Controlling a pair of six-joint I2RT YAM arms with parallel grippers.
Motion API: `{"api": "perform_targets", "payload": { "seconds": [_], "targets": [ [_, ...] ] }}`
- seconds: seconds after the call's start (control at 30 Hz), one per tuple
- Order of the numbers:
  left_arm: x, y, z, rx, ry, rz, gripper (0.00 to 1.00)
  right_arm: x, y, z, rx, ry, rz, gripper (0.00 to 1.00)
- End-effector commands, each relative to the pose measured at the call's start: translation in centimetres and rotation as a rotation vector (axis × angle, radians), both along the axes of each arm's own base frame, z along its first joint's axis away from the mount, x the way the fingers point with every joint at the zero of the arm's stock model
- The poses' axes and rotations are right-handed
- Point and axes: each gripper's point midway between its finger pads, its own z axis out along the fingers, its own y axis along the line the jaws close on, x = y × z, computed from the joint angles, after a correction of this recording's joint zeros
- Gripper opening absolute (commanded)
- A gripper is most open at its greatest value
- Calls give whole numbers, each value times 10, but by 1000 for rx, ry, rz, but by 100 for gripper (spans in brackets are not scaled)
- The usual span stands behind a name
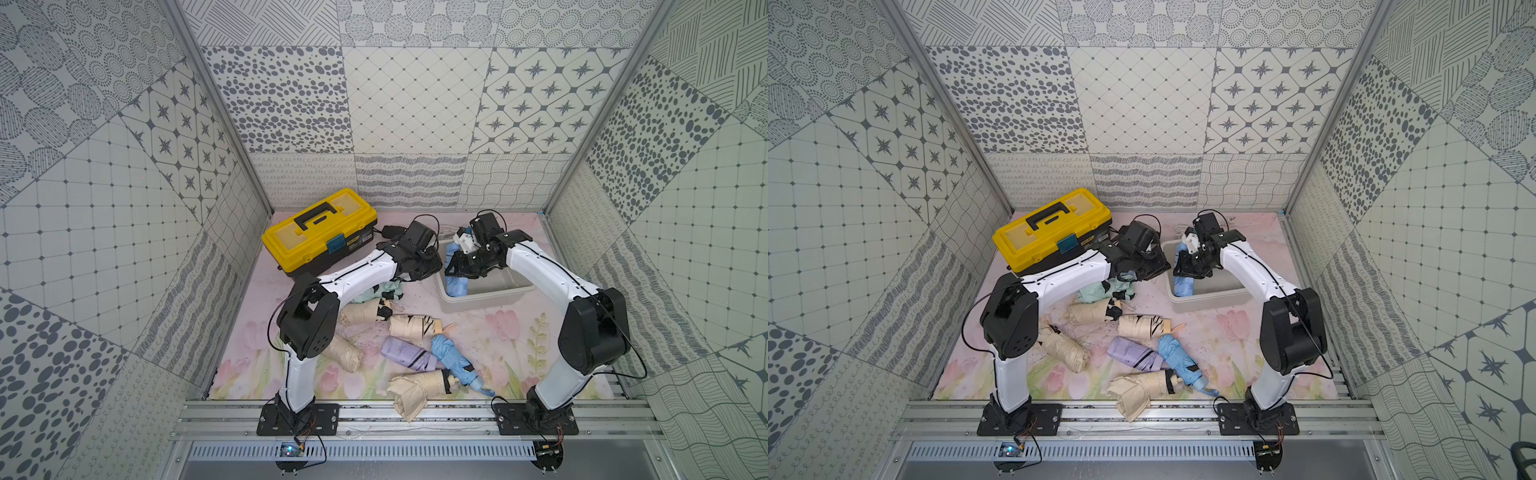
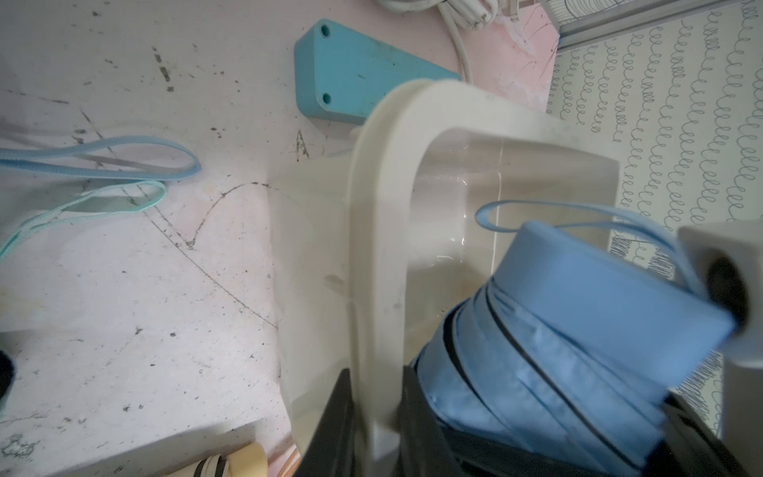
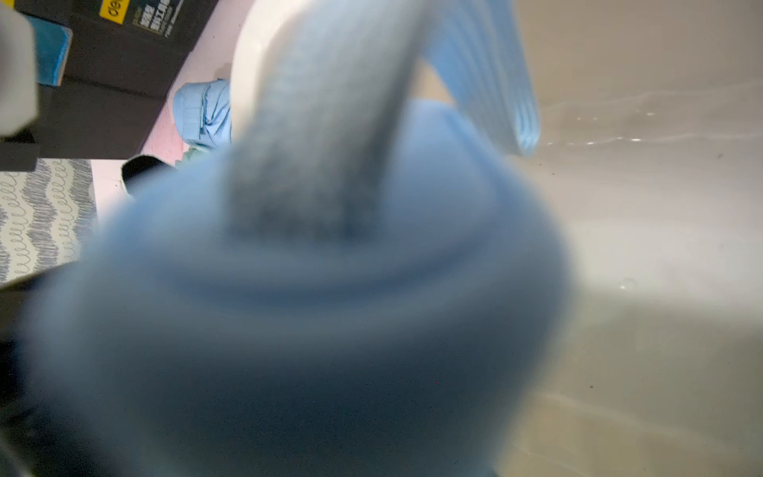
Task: Put the umbrella into the storage box
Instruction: Adjust the storage box at the center of the board.
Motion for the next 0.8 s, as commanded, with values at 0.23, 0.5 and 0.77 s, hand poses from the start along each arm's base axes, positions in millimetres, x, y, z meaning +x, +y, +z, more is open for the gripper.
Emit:
{"api": "perform_targets", "payload": {
  "seconds": [0.23,0.5,0.77],
  "targets": [
    [2,-7,8,21,-63,-92,0,-11,15,-37,18,54,13,26],
    [4,-8,10,15,-81,-100,0,-8,12,-53,32,29,-19,34],
    [6,-10,23,-19,-119,-107,24,-2,9,-70,18,-1,-47,50]
  ]
}}
